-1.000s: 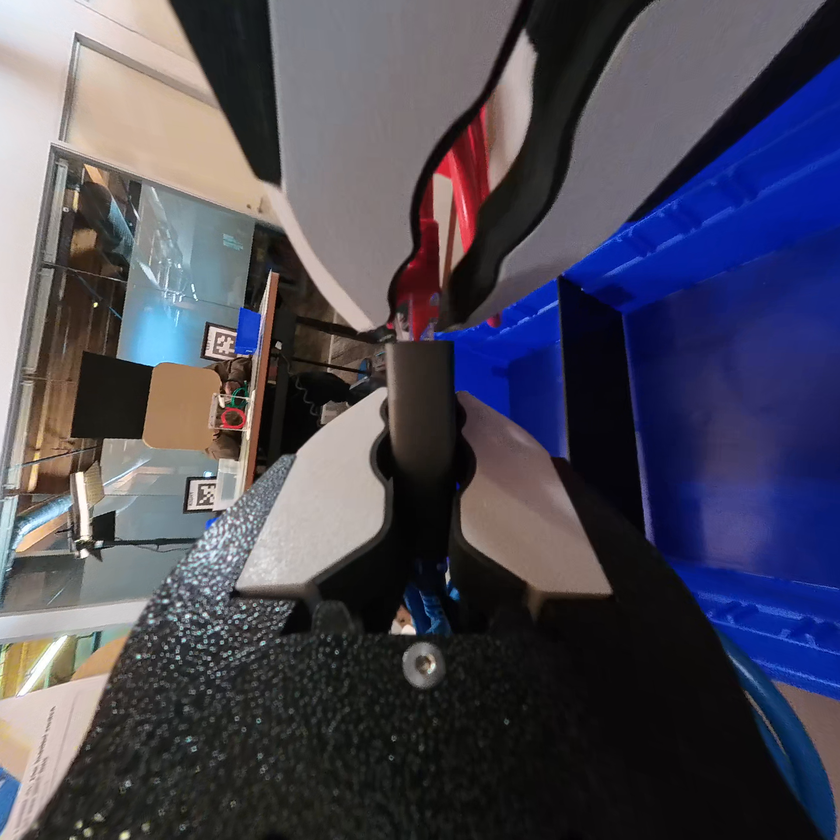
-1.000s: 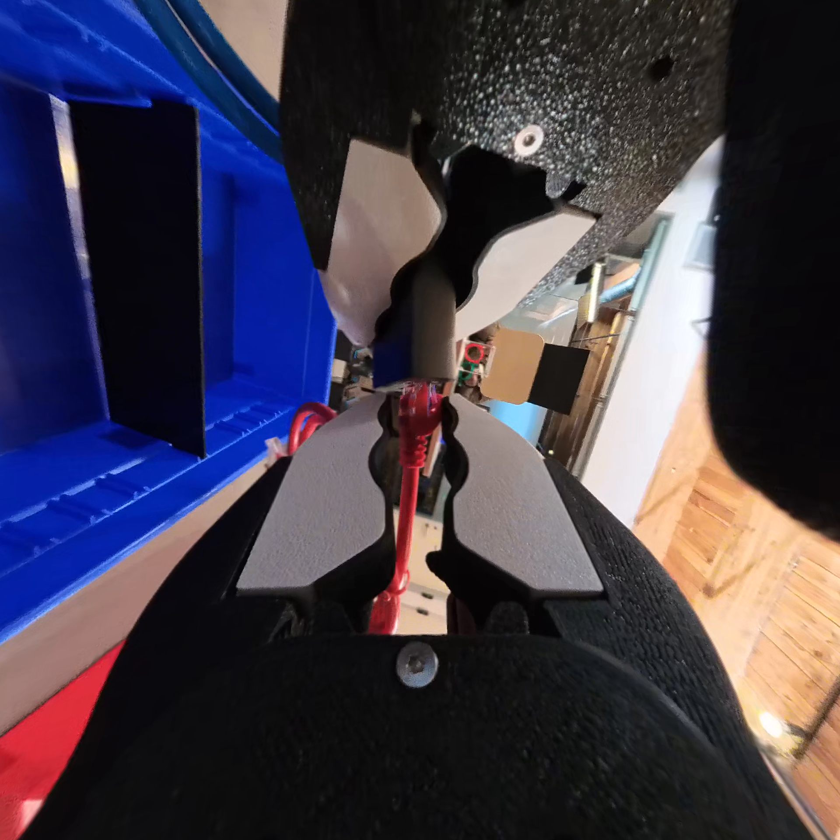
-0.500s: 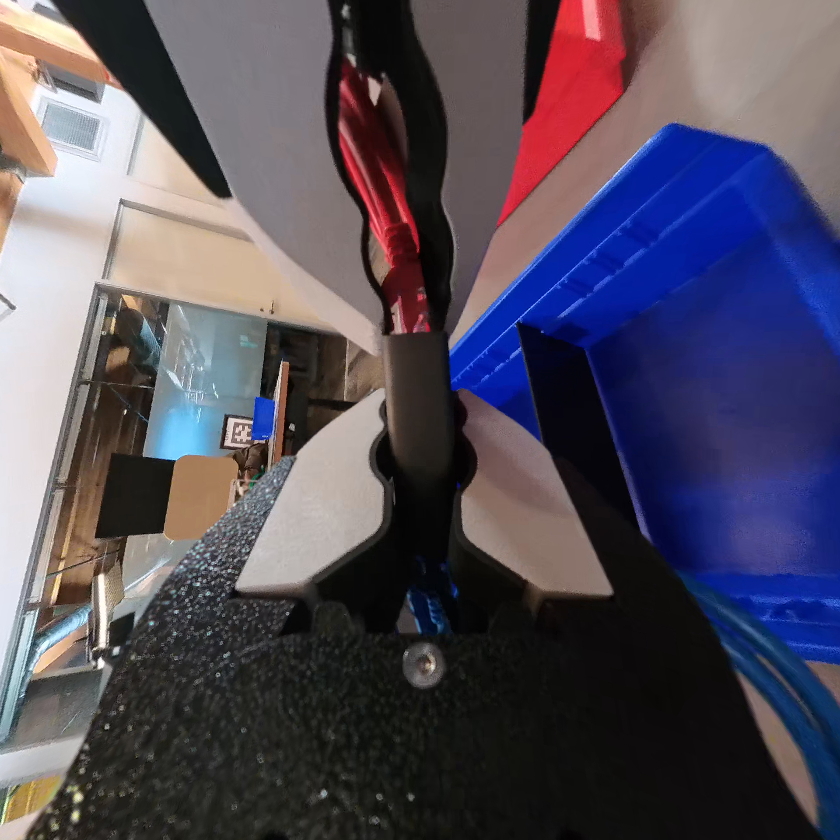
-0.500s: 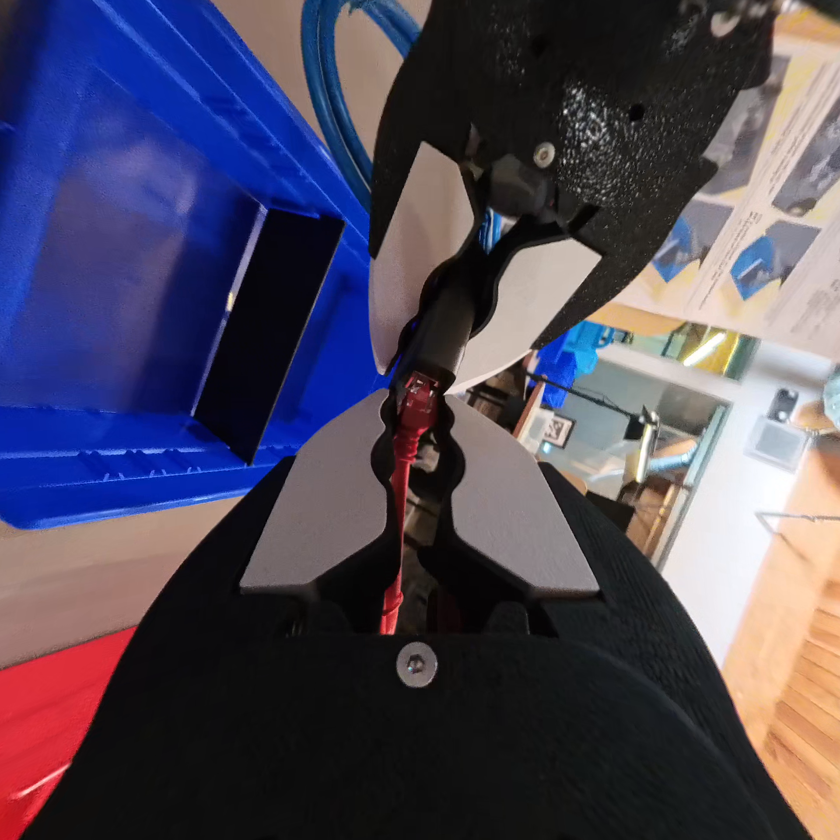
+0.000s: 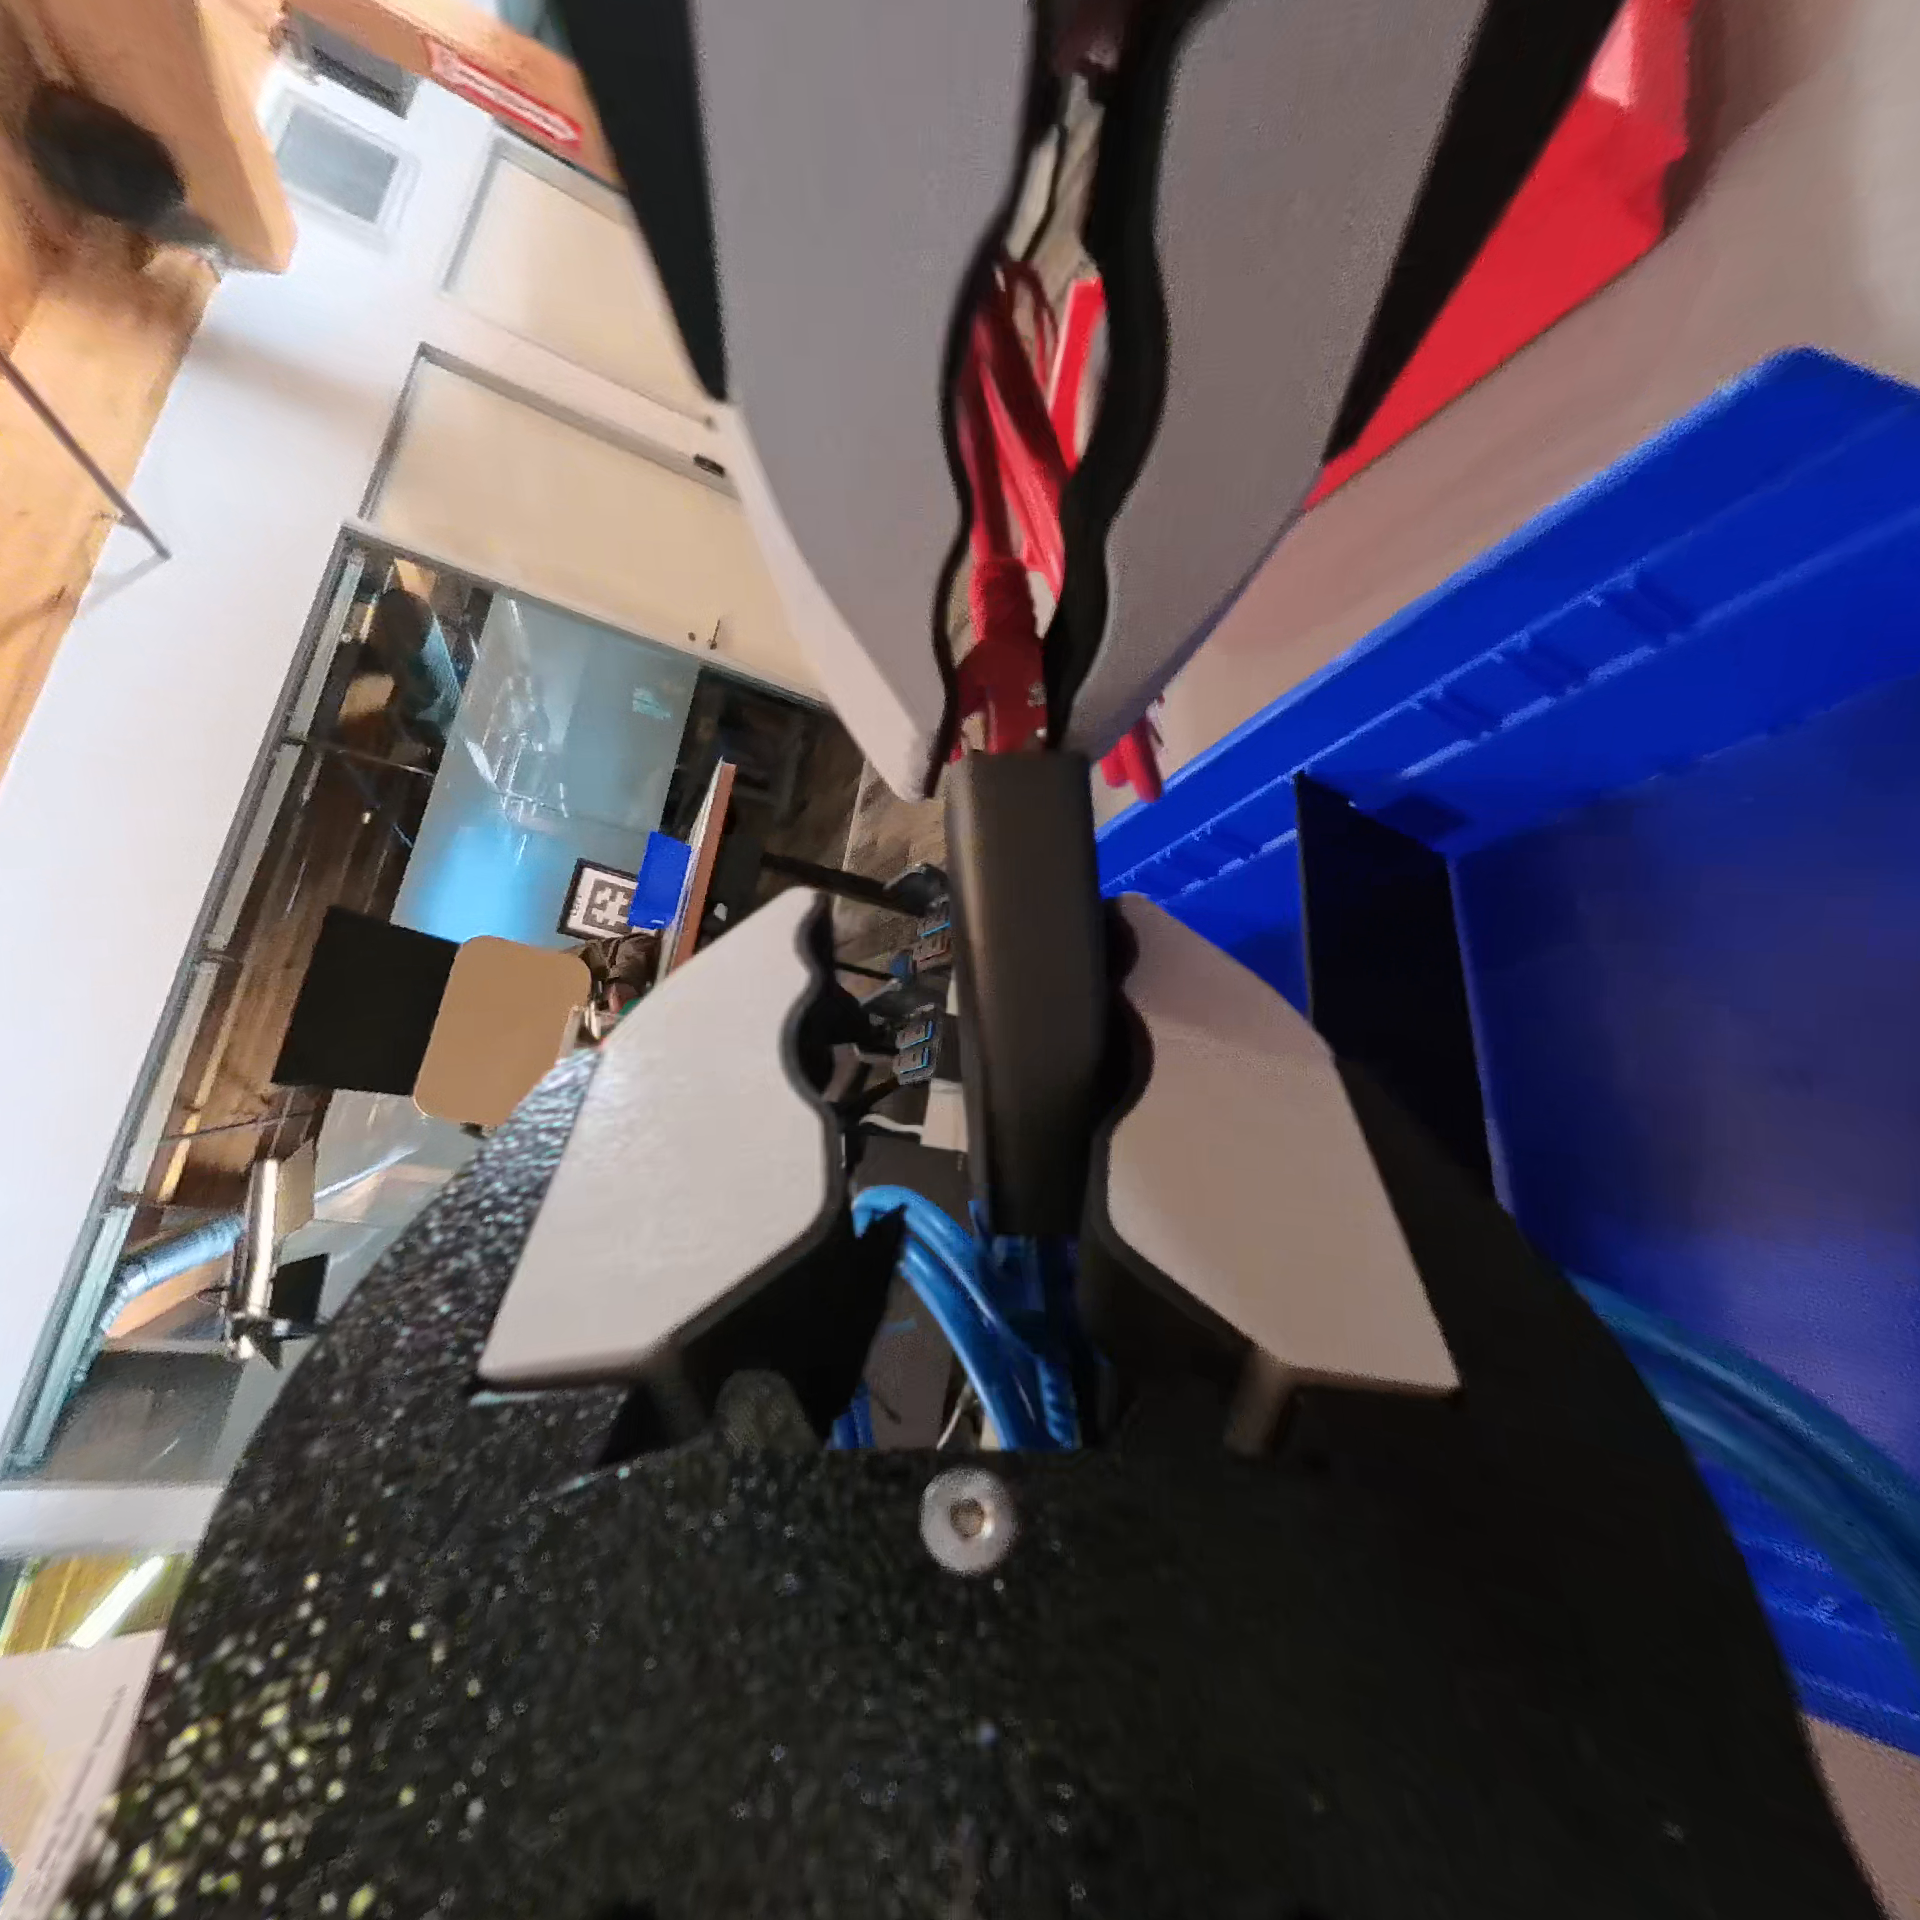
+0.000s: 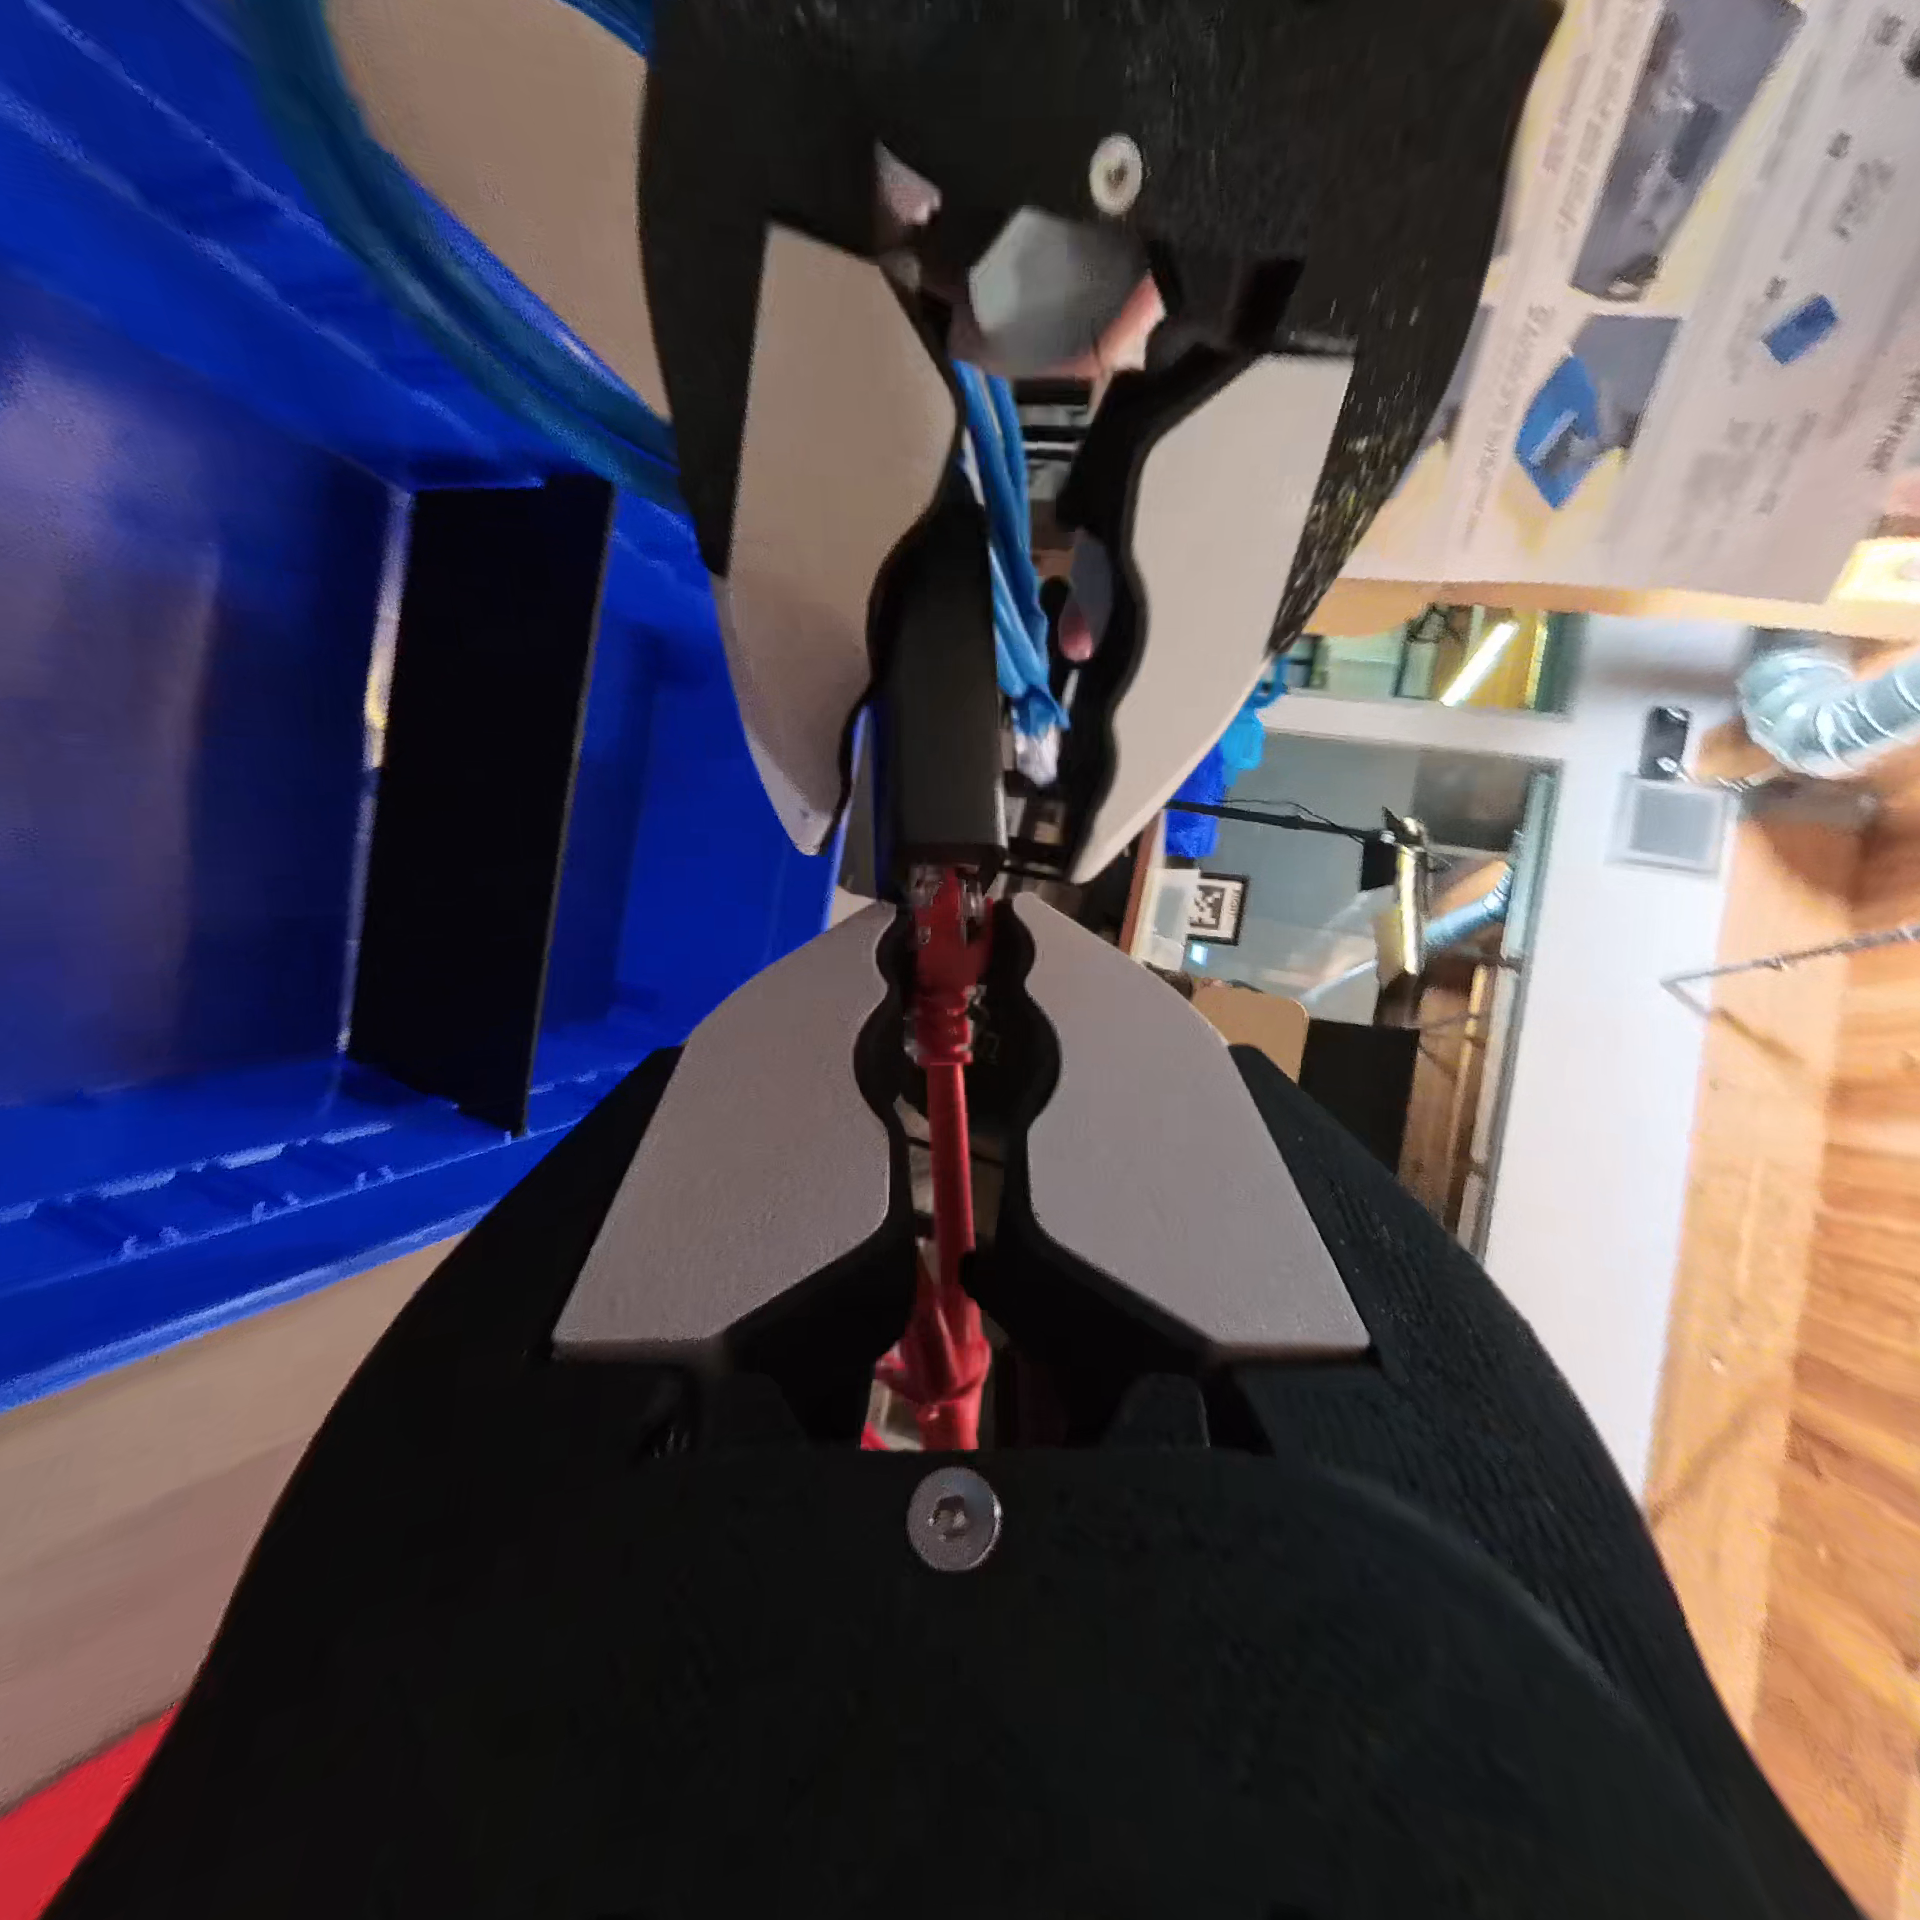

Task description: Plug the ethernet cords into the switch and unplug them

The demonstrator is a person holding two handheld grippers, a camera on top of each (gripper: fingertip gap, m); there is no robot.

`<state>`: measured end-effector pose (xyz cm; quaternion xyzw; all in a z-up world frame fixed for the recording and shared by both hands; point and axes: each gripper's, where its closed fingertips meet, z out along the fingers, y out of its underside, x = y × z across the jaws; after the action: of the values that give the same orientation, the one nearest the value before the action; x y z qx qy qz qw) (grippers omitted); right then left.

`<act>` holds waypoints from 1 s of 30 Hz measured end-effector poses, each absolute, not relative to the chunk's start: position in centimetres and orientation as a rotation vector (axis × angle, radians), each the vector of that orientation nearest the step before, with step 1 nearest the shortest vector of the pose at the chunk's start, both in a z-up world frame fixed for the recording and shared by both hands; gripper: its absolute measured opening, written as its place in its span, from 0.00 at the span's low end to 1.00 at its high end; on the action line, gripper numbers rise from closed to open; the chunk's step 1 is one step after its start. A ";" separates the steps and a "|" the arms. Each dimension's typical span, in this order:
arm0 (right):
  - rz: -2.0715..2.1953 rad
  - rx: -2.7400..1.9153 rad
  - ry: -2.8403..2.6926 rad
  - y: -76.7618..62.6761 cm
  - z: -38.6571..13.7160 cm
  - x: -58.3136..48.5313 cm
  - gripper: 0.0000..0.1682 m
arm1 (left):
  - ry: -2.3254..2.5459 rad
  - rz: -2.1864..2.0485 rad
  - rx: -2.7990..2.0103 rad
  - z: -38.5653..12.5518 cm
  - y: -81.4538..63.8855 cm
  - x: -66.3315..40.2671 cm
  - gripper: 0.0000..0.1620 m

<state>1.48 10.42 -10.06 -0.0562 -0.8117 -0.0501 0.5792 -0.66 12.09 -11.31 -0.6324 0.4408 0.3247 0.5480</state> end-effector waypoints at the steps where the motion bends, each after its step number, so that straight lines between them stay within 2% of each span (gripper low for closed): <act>1: -0.094 -0.154 -1.867 10.6 -9.9 1.4 0.08 | 1.013 0.755 -1.498 -10.8 12.0 -0.7 0.35; 4: -0.007 -0.193 -1.800 10.4 -9.5 1.0 0.08 | 0.903 0.806 -1.479 -9.1 11.5 -1.6 0.54; 7: 0.018 -0.169 -1.730 9.9 -9.2 0.4 0.08 | 0.864 0.917 -1.413 -8.0 10.7 -2.2 0.61; 10: 0.038 -0.135 -1.697 9.5 -9.1 0.1 0.08 | 0.904 0.913 -1.354 -7.7 9.1 -1.7 0.57; 12: -0.009 -0.130 -1.654 10.1 -8.8 -0.3 0.08 | 0.975 0.821 -1.393 -8.1 7.7 -1.1 0.61; 15: 0.009 -0.168 -1.625 11.2 -8.6 -0.8 0.08 | 1.012 0.613 -1.334 -7.1 5.1 0.1 0.61; 18: 0.077 -0.220 -1.585 12.0 -7.8 -0.9 0.08 | 0.855 0.586 -1.321 -5.0 2.6 -2.7 0.62; 22: 0.268 -0.299 -1.520 12.3 -5.5 -0.4 0.08 | 0.554 0.493 -1.213 -3.4 -2.4 -8.4 0.52; 26: 0.441 -0.330 -1.458 11.8 -2.7 0.4 0.08 | 0.247 0.315 -1.065 -4.4 -6.2 -15.4 0.40; 28: 0.525 -0.334 -1.437 11.1 -1.5 0.6 0.08 | 0.162 0.250 -1.056 -6.2 -5.7 -17.9 0.38; 30: 0.608 -0.331 -1.424 10.2 -0.6 0.6 0.08 | 0.150 0.147 -1.110 -8.3 -2.9 -18.0 0.40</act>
<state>0.64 10.15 -0.58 -0.1486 -0.6398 0.2733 0.7028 -17.95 -2.92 -8.29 -0.5261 0.0709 0.0698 0.8446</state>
